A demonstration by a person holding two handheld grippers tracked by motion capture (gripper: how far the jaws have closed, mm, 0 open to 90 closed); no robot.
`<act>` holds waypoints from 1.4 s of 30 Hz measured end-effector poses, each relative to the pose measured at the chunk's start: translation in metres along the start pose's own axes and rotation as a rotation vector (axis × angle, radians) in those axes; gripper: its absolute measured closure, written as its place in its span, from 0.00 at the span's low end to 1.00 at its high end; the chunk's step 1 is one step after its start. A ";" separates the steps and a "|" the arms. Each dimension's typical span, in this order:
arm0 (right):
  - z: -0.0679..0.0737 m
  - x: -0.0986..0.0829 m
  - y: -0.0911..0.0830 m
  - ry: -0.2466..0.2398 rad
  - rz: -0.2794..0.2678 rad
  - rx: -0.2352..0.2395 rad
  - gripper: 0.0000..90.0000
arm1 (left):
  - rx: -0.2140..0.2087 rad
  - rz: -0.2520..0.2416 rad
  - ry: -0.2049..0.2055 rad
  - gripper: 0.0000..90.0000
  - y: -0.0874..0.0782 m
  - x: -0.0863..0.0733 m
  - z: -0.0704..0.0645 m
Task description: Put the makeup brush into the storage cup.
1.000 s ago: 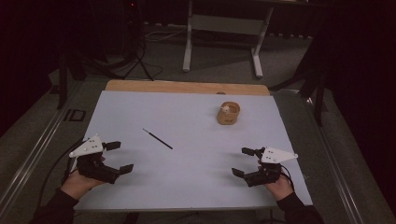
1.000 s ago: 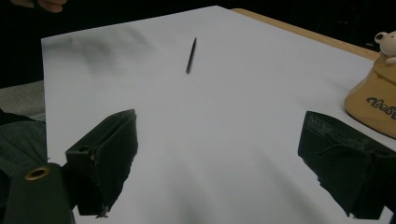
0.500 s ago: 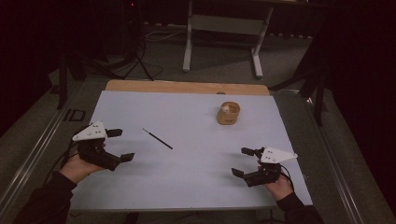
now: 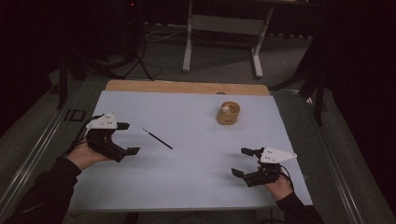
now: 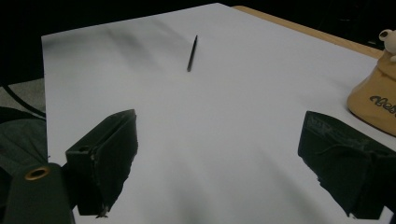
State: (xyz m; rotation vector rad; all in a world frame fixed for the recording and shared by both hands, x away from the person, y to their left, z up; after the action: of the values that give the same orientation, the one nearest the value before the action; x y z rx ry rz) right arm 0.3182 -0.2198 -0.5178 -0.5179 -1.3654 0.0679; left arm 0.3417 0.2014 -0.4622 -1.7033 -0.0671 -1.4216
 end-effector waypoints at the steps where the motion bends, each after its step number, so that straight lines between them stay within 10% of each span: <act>1: 0.000 0.000 0.000 0.000 0.000 0.000 0.13 | 0.000 0.000 0.000 0.00 0.000 0.000 0.000; 42: -0.001 -0.003 0.000 0.008 0.015 0.001 0.13 | -0.078 0.321 0.297 0.12 0.082 0.010 0.028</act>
State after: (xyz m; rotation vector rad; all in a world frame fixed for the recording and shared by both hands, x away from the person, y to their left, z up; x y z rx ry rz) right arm 0.3184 -0.2208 -0.5210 -0.5271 -1.3534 0.0785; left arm 0.4112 0.1651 -0.5005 -1.4671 0.4128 -1.4274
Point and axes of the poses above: each handheld gripper's, and its own axes: y roughly forward along the jaws, x roughly out of its top, z roughly to its left, the point moved 6 cm from there along y, roughly forward along the jaws, and after that the axes turned 10 degrees about x, right-handed, at the moved point
